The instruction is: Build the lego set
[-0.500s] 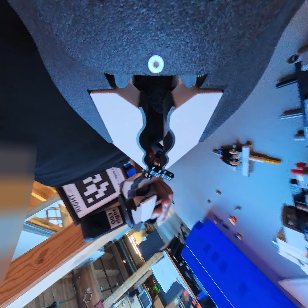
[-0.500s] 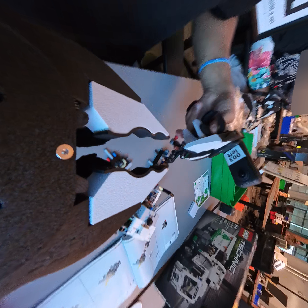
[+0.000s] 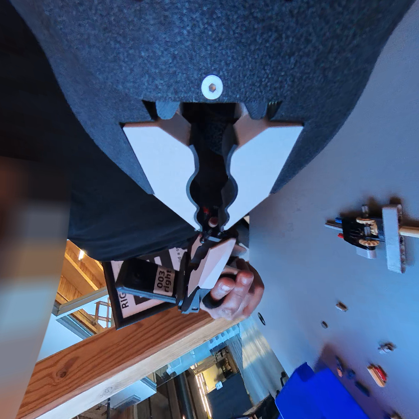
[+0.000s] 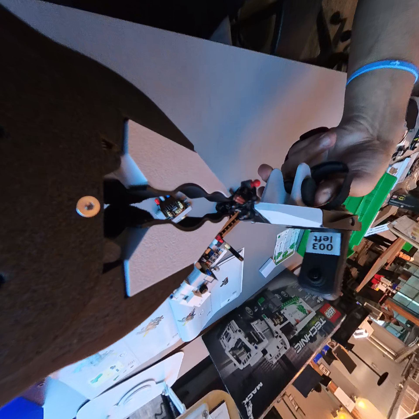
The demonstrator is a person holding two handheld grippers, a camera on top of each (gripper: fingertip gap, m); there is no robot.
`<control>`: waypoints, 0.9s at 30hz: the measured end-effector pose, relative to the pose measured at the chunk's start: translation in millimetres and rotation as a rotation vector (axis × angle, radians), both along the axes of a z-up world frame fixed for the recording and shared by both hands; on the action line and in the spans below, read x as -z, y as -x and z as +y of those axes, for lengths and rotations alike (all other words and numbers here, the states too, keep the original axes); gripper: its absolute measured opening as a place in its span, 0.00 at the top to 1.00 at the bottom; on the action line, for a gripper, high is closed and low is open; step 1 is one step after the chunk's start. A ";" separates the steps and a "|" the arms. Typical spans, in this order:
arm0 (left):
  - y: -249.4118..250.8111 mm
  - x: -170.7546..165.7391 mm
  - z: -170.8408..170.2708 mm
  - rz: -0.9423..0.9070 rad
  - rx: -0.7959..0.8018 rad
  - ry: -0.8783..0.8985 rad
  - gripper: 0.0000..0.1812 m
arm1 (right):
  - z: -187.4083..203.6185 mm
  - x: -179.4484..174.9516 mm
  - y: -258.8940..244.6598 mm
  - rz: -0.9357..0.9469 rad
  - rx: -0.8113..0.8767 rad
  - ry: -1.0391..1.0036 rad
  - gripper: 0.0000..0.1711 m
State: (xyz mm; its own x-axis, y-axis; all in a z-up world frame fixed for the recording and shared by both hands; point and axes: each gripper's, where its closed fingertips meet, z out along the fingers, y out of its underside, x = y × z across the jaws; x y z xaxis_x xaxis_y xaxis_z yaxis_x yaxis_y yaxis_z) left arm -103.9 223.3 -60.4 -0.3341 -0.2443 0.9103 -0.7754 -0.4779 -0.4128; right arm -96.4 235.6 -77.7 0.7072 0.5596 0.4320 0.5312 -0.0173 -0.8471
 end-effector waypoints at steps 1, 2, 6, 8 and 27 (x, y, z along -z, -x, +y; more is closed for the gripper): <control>-2.8 1.0 2.3 -0.010 -0.022 -0.020 0.95 | 2.4 2.0 -2.2 0.005 0.027 0.004 0.96; -6.2 2.8 5.4 -0.024 -0.052 -0.055 0.95 | 5.3 4.0 -5.2 0.020 0.061 0.012 0.96; -16.8 5.9 25.6 -0.103 -0.208 -0.234 0.87 | 16.0 15.5 -17.9 0.192 0.214 0.096 0.96; -19.3 0.5 36.3 -0.174 -0.294 -0.302 0.87 | 17.9 21.0 -21.0 0.295 0.268 0.152 0.96; -30.3 27.9 26.0 -0.308 -0.501 -0.855 0.89 | 21.1 23.2 -29.8 0.306 0.493 0.115 0.96</control>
